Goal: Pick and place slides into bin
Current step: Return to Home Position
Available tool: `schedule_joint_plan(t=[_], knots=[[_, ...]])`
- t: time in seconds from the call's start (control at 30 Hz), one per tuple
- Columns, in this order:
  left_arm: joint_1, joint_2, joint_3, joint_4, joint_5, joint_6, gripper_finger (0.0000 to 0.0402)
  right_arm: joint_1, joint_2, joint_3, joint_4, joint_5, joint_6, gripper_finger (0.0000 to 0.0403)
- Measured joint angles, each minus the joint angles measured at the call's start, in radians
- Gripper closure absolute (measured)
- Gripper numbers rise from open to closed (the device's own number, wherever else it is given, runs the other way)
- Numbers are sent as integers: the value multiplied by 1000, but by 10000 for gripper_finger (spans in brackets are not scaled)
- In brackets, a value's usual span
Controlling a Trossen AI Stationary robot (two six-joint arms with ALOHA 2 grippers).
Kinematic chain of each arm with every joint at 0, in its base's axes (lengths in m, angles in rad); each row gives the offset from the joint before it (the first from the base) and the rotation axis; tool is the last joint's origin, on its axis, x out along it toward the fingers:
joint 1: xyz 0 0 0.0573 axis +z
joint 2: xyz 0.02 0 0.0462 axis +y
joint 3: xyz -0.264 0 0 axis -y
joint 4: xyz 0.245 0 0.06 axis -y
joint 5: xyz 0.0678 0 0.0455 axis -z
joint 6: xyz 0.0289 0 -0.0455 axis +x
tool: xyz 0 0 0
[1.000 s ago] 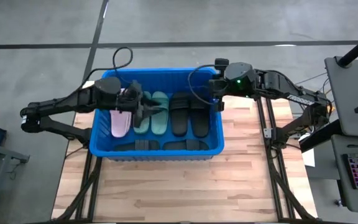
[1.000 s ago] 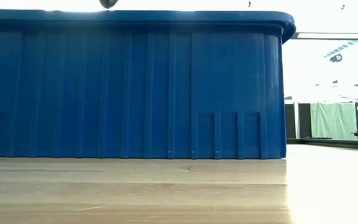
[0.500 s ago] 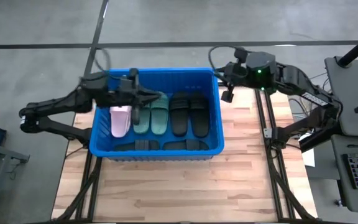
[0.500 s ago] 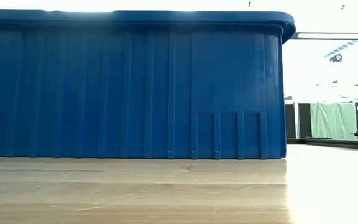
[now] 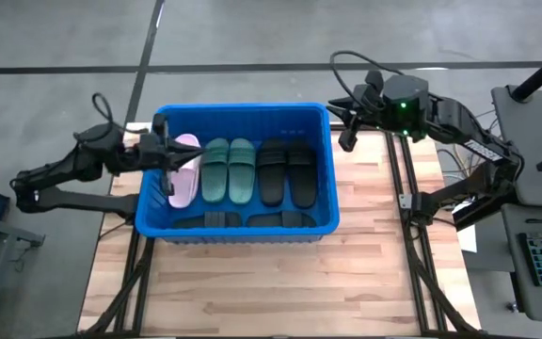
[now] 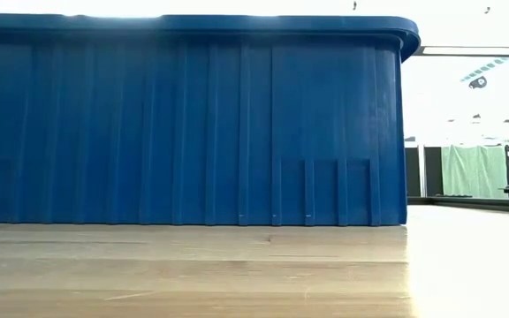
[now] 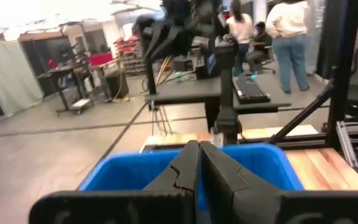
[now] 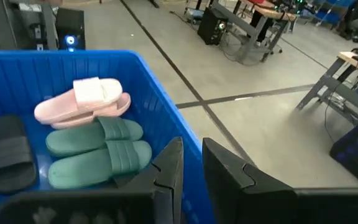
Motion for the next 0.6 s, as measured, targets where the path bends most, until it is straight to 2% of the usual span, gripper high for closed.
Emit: schedule_joint_plan(t=[0.07, 0.13, 0.27, 0.33, 0.47, 0.6], knots=[[-1, -59, -76, 14, -48, -19, 401, 0, 8, 0, 21, 0, 1, 351], [-1, -133, -182, 108, -96, -43, 401, 0, 18, 0, 44, 0, 7, 351], [0, -288, -465, 498, -99, -40, 401, 0, 42, 0, 105, 0, 3, 351], [0, -346, -592, 621, -98, -43, 401, 0, 51, 0, 123, 0, 3, 351], [0, -453, -761, 730, -125, -73, 401, 0, 67, 0, 139, 0, 37, 351], [0, -570, -840, 744, -124, -96, 401, 0, 69, 0, 139, 0, 73, 351]])
